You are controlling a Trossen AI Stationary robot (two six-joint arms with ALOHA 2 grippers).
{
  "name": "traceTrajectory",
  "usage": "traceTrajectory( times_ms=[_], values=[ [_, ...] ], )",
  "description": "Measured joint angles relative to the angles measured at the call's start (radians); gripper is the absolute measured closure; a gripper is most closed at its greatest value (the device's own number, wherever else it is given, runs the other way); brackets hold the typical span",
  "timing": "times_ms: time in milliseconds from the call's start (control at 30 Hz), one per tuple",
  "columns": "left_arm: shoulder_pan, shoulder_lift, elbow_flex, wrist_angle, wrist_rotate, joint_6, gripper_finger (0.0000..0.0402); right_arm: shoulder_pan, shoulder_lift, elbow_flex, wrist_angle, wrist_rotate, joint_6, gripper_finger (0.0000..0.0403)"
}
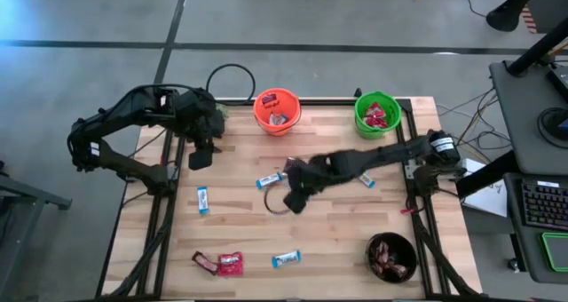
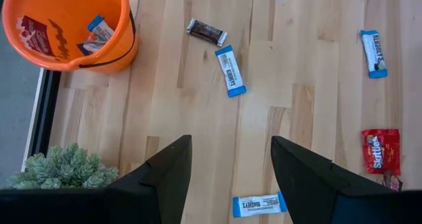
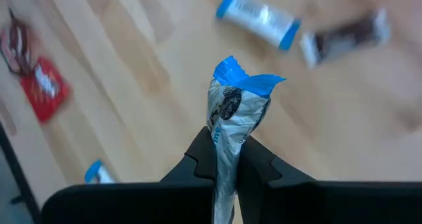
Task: Sort candy
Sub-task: Put the white chocolate into the orange bucket
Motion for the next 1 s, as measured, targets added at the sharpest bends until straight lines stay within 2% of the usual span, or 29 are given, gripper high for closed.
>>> traceTrajectory(
  times_ms=[300, 500, 767, 1000],
  values=[
    [0.000, 0.000, 0.000, 0.004, 0.000, -0.028, 0.0212, -0.203, 0.000, 0.068, -0.001, -0.019, -0.220, 0.0390],
    [0.000, 0.000, 0.000, 0.006, 0.000, -0.034, 0.0212, -0.328, 0.000, 0.082, 0.014, -0.031, -0.308, 0.0390],
    [0.000, 0.000, 0.000, 0.018, 0.000, -0.035, 0.0212, -0.458, 0.003, 0.084, 0.165, -0.137, -0.380, 0.0390],
    [0.000, 0.000, 0.000, 0.046, 0.000, -0.051, 0.0212, -0.540, 0.003, 0.084, 0.313, -0.149, -0.403, 0.0390]
  ],
)
